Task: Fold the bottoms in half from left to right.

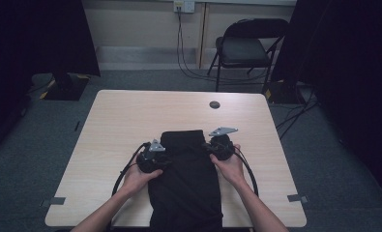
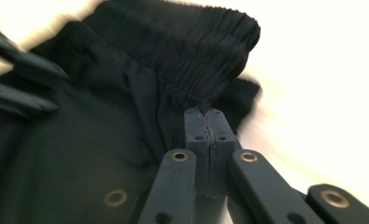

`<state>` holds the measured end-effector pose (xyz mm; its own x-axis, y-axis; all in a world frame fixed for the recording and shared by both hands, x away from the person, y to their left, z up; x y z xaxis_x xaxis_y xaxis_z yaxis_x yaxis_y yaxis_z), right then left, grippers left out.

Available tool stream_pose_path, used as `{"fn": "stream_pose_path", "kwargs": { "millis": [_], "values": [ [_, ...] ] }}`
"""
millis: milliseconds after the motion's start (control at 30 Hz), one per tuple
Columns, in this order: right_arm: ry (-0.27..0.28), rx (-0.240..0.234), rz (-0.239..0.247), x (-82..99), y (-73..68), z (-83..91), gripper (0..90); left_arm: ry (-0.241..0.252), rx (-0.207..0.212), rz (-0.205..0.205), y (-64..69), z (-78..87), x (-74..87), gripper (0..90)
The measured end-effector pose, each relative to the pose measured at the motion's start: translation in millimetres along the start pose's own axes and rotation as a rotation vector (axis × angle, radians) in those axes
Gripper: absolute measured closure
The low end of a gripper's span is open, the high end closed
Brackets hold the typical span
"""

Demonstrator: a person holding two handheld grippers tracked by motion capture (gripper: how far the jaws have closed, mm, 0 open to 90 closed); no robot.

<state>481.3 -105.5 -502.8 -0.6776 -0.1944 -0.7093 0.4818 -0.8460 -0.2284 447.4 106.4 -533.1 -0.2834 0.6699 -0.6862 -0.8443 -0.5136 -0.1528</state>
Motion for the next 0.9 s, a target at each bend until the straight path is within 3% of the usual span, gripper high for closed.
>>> {"fn": "stream_pose_path", "kwargs": {
  "millis": [100,167,200,300,400,467,567,700,800,900],
  "values": [
    [-0.054,0.051,-0.016,16.9,15.2,-13.3,90.0,-0.005,-0.003,0.001,0.2,0.1,-0.1,61.9],
    [-0.046,0.038,-0.042,21.0,19.5,-16.6,89.0,-0.001,-0.001,-0.001,0.1,0.1,0.0,61.9],
    [-0.041,0.034,-0.044,20.4,20.1,-16.4,84.8,0.000,0.001,-0.002,-0.2,0.2,0.2,61.9],
    [-0.018,0.032,-0.033,13.3,19.4,-12.4,60.2,0.001,0.005,-0.002,-0.5,0.2,0.2,61.9],
    [0.047,0.006,-0.072,-4.1,20.9,-8.2,44.9,0.001,0.004,-0.001,-0.3,0.1,0.1,61.8],
    [0.074,-0.038,-0.114,-14.8,21.7,-10.5,42.0,-0.001,0.004,-0.002,-0.2,0.1,0.0,61.8],
    [0.075,-0.052,-0.143,-20.9,22.3,-22.6,40.7,0.001,0.006,-0.002,-0.5,0.1,0.2,61.8],
    [0.021,-0.020,-0.145,-12.6,24.4,-40.7,36.8,0.001,0.005,-0.005,-0.5,0.3,0.4,61.7],
    [0.000,-0.025,-0.151,-4.9,24.2,-47.7,36.2,0.002,0.009,-0.007,-0.8,0.5,0.7,61.4],
    [0.001,-0.025,-0.122,-4.1,22.9,-48.3,37.1,0.007,0.016,0.001,-0.5,0.2,0.7,60.4]
  ]
}}
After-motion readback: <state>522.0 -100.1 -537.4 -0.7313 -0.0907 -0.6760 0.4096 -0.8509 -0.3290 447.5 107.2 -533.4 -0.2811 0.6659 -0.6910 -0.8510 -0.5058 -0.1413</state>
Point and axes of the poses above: each handheld gripper's, and its own axes: z roughly backward along the jaws, x roughly out of its underside, y roughly to its right, the point moved 6 cm from there along -z, roughly forward along the jaws, and after that the axes turned 15 degrees about -z, right-handed, at the moved point
